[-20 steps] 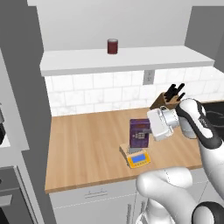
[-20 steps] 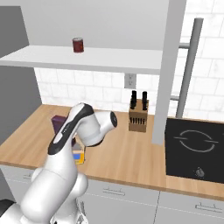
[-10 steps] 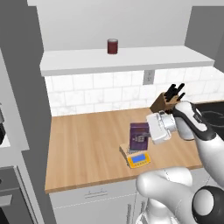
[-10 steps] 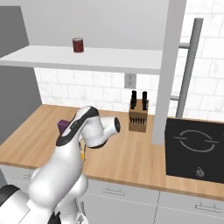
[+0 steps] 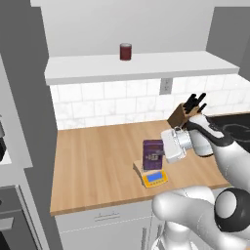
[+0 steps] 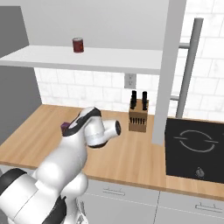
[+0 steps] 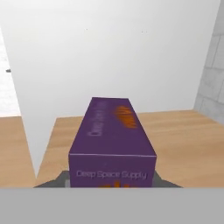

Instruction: Pick the cereal and place it on the digital scale for weighing, and close the cabinet.

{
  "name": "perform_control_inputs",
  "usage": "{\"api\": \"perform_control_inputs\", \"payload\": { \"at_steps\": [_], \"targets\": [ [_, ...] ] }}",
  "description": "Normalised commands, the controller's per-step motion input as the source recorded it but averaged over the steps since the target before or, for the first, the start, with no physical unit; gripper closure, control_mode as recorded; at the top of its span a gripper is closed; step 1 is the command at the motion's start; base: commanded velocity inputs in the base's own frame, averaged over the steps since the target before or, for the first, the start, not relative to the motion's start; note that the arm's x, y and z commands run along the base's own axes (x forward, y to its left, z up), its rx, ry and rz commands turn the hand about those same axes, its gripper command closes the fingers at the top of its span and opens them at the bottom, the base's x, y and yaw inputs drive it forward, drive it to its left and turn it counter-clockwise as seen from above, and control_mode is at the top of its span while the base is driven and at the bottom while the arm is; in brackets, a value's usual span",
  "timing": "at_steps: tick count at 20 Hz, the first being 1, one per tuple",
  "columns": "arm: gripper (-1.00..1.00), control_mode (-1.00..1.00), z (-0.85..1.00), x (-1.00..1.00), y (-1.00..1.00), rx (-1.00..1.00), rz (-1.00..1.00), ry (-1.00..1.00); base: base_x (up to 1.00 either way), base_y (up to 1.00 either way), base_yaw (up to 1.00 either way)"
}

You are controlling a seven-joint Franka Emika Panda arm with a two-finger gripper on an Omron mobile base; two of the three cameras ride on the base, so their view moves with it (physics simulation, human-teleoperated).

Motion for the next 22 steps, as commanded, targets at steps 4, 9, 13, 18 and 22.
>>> {"api": "perform_control_inputs", "payload": {
  "at_steps": [4, 9, 13, 18, 22],
  "targets": [
    [1.0, -1.0, -0.21, 0.23, 0.0, 0.0, 0.0, -0.04, 0.0, 0.0, 0.0],
    [1.0, -1.0, -0.15, 0.1, 0.04, 0.0, 0.0, -0.07, 0.0, 0.0, 0.0],
    [1.0, -1.0, 0.0, -0.25, 0.16, 0.0, 0.0, -0.21, 0.0, 0.0, 0.0],
    [1.0, -1.0, 0.0, -0.08, 0.21, 0.0, 0.0, -0.03, 0.0, 0.0, 0.0],
    [1.0, -1.0, 0.0, 0.0, 0.13, 0.0, 0.0, 0.0, 0.0, 0.0, 0.0]
  ]
}}
